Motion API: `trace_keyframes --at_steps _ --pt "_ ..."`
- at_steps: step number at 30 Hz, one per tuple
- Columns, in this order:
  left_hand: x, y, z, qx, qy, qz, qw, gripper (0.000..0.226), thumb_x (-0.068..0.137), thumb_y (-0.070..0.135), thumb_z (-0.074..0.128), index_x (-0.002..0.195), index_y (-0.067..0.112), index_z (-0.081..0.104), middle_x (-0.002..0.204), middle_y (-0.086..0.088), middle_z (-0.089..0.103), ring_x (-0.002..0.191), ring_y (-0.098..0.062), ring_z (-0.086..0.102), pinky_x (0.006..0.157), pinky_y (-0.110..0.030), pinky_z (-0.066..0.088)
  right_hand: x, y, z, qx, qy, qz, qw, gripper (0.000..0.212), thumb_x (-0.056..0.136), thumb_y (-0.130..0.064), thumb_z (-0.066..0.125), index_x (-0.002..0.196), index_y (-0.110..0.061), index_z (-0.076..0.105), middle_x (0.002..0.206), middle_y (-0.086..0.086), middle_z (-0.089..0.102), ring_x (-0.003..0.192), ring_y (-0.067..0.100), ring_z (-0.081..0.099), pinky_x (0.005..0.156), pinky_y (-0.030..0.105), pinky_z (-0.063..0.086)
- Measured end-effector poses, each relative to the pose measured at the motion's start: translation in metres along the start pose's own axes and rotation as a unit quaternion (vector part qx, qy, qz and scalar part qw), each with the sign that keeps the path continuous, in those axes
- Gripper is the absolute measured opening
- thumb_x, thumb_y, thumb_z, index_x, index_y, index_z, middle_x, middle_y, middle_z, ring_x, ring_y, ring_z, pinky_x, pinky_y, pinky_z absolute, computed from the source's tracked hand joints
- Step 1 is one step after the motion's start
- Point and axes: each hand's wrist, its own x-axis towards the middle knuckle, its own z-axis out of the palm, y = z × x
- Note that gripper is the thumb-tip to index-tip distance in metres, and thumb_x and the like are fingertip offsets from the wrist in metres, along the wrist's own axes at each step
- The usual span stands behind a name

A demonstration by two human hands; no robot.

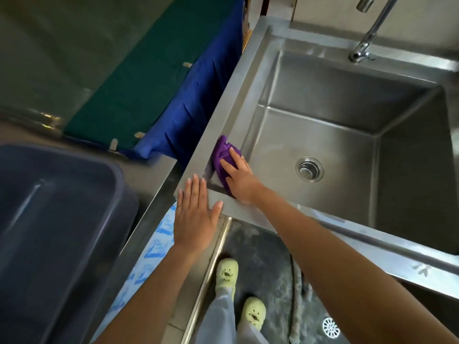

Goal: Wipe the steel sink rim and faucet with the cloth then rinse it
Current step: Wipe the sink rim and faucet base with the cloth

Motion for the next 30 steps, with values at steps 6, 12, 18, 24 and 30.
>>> trace_keyframes --at_steps 6,12,18,24,30 --pt "-0.003 0.000 -0.001 -0.014 -0.028 0.008 0.999 0.098 0.071 0.069 -0.026 0.146 0.011 -0.002 0.158 -0.008 -0.002 0.143 -0.015 -0.012 0.116 -0.033 -0.013 -0.024 0.007 0.001 -0.017 -0.041 -0.018 0.999 0.057 0.092 -0.005 0.041 0.142 -0.031 0.034 0.160 -0.007 0.006 0.146 0.025 0.011 0.119 0.035 0.014" --pt "-0.011 0.000 0.000 0.001 -0.040 0.028 0.999 0.087 0.075 0.070 -0.021 0.141 0.015 -0.011 0.158 -0.009 -0.005 0.143 -0.017 -0.015 0.118 -0.037 -0.009 -0.062 0.015 -0.009 -0.065 -0.011 -0.007 0.998 0.054 0.091 -0.009 0.040 0.141 -0.028 0.036 0.158 -0.003 0.015 0.143 0.027 0.018 0.118 0.034 0.012" --pt "-0.015 0.000 0.000 -0.009 -0.030 0.022 0.999 0.089 0.075 0.068 -0.023 0.143 0.013 -0.007 0.158 -0.008 -0.002 0.144 -0.017 -0.010 0.118 -0.033 -0.009 -0.085 0.045 0.000 -0.116 0.041 0.018 0.992 0.052 0.089 -0.015 0.044 0.138 -0.030 0.041 0.156 -0.002 0.025 0.138 0.032 0.027 0.117 0.043 0.020" --pt "-0.016 -0.014 0.000 -0.005 -0.012 0.004 1.000 0.085 0.079 0.066 -0.021 0.144 0.013 -0.005 0.158 -0.006 -0.003 0.145 -0.017 -0.006 0.120 -0.036 -0.001 -0.062 0.026 0.000 -0.084 0.050 -0.008 0.995 0.066 0.082 0.003 0.038 0.138 -0.031 0.041 0.155 -0.009 0.026 0.122 0.031 0.036 0.103 0.037 0.026" --pt "-0.014 -0.014 0.001 -0.043 -0.016 -0.003 0.999 0.083 0.080 0.065 -0.018 0.144 0.015 -0.006 0.157 -0.003 -0.006 0.145 -0.015 -0.010 0.120 -0.036 -0.001 -0.019 0.003 -0.003 -0.069 0.079 -0.021 0.994 0.068 0.087 0.003 0.039 0.143 -0.034 0.029 0.157 -0.014 0.015 0.113 0.028 0.034 0.099 0.034 0.029"
